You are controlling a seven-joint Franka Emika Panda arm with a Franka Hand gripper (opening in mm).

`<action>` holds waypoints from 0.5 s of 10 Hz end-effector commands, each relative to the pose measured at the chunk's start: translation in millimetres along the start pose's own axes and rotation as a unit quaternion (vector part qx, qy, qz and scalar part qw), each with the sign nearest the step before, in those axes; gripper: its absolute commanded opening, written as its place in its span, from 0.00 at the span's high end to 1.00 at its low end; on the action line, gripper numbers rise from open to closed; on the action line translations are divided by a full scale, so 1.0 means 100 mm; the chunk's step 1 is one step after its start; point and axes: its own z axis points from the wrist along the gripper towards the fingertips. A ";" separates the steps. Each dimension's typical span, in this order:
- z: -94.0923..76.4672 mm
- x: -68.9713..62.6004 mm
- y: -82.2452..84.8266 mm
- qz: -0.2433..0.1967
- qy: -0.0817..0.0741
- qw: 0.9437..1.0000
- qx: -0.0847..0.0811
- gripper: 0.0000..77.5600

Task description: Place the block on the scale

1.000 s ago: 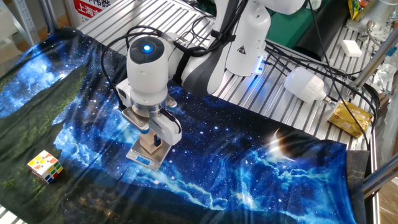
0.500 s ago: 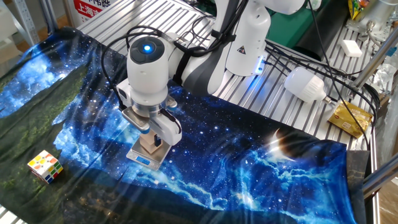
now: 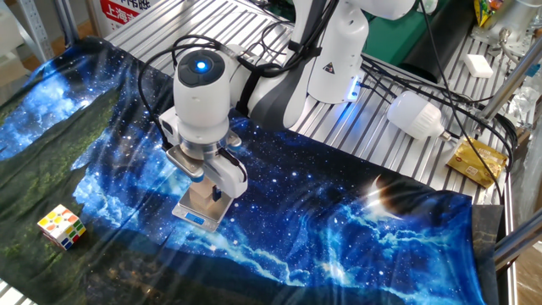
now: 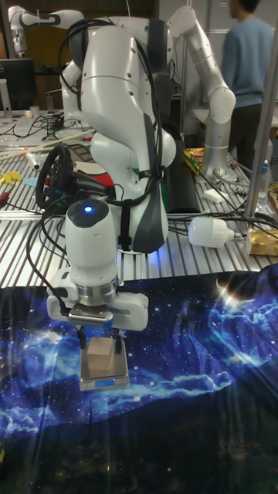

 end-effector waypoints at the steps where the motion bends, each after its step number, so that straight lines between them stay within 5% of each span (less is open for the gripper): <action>1: -0.02 -0.01 0.00 0.002 -0.003 1.000 0.002 0.00; 5: -0.09 -0.01 0.01 0.005 -0.006 1.000 0.010 0.00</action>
